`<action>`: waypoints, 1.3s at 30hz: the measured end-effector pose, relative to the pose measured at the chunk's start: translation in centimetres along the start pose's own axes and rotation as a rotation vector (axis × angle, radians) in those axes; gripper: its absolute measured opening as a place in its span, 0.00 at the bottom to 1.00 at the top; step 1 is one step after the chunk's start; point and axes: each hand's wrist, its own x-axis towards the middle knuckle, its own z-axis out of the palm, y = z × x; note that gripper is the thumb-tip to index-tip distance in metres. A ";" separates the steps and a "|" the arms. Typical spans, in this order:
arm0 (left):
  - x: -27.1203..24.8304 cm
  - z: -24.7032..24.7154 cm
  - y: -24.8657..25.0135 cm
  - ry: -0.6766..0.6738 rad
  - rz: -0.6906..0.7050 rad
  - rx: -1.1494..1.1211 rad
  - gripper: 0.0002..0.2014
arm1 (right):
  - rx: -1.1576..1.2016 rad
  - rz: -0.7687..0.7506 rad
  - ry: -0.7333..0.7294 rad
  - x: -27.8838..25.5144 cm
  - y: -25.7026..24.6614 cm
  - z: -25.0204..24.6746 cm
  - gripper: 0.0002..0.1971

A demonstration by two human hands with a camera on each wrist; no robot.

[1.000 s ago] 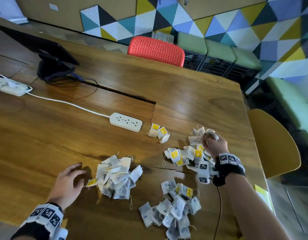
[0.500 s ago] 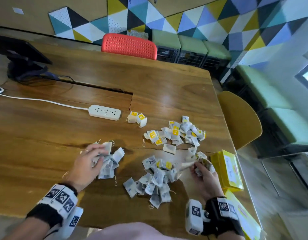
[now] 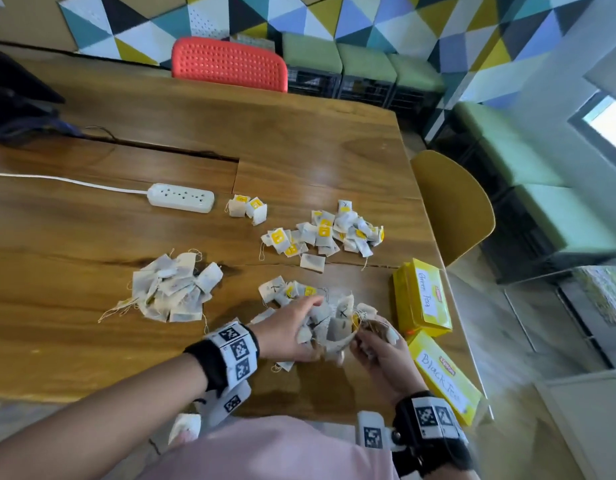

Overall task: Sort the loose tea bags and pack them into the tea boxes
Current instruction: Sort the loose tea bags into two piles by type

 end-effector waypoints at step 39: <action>1.7 -0.6 2.5 0.119 -0.175 -1.026 0.42 | 0.220 0.275 -0.147 2.7 -1.8 -0.5 0.24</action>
